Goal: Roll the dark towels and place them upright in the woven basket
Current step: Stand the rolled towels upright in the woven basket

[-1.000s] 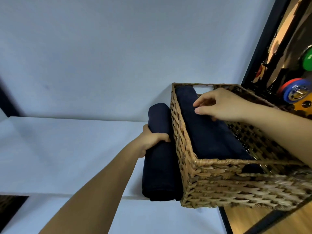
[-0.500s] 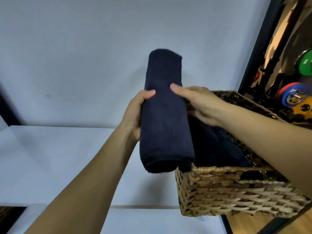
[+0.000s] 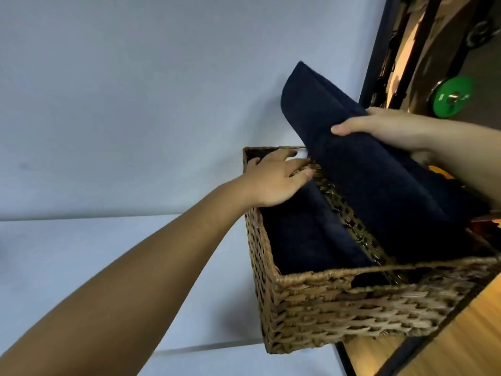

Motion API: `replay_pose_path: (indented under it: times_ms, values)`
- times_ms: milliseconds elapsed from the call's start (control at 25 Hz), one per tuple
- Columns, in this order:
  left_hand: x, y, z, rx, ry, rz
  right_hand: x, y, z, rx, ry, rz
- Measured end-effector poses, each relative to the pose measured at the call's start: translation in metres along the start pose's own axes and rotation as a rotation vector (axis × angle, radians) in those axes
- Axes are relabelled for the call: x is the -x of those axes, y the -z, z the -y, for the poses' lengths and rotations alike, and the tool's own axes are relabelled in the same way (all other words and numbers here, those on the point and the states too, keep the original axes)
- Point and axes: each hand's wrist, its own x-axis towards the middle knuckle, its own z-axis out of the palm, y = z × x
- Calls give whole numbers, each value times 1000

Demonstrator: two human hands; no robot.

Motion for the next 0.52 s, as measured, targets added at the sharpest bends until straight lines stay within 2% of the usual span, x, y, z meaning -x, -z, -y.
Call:
replay_pose_path:
  times_ms: [80, 200, 280, 360, 520]
  values:
    - [6, -13, 3, -138, -54, 195, -11, -1, -18, 367, -134, -95]
    - [6, -14, 8, -115, -29, 198, -20, -51, -49, 737, -237, -45]
    - [6, -16, 6, -126, -53, 165, -27, -72, -59, 843, -282, -8]
    - [4, -18, 7, -138, -58, 158, -32, -61, -56, 709, -255, 39]
    - [2, -20, 10, -126, -58, 127, -16, -36, -64, 244, -284, 204]
